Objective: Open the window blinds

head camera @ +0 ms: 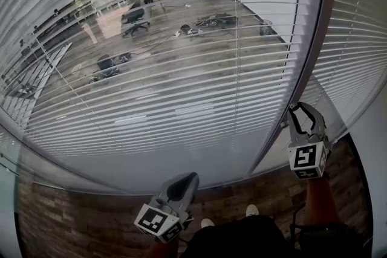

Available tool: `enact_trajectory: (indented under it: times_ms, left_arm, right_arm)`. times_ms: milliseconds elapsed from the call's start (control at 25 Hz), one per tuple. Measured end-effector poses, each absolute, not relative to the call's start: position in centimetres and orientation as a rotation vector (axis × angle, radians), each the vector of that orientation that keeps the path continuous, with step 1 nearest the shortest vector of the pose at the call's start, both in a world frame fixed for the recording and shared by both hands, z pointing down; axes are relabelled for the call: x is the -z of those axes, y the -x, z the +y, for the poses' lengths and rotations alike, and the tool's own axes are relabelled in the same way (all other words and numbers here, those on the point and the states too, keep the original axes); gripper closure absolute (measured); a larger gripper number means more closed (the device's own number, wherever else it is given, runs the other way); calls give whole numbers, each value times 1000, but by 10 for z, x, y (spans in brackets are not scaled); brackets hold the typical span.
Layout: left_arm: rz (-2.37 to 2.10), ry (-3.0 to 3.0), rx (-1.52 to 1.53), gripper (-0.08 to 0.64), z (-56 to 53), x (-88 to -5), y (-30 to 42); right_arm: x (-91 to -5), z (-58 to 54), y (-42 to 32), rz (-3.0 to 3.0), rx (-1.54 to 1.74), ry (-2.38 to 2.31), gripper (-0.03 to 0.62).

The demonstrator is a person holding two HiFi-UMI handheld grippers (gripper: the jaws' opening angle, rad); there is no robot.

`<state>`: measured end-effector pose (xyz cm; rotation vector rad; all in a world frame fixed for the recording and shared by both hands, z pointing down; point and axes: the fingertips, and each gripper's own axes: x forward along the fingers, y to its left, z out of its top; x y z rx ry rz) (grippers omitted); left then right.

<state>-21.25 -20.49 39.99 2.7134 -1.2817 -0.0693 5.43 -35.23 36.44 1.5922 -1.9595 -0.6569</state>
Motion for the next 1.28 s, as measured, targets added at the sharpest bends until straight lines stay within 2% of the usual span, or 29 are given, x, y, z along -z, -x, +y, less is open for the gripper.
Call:
enact_trajectory:
  times_ms: [440,880,1040,1280]
  left_arm:
    - [-1298,-2698,66,560,-206,-402,218]
    - [-1291,-2708,53,560,-205,-402,216]
    - [-1291,-2717,76,560,-206,-395,216]
    - [-1298,-2698,79,560,-206,-389,214]
  right_arm:
    - [-369,-351,-53,-1696,897,-1494,442]
    - [-369,-353,-54,-1717,888,-1505,442]
    - [-364,-350,-52,-1888,785,-1571,433]
    - [-357,-350,-54,-2279,461,-1664,420]
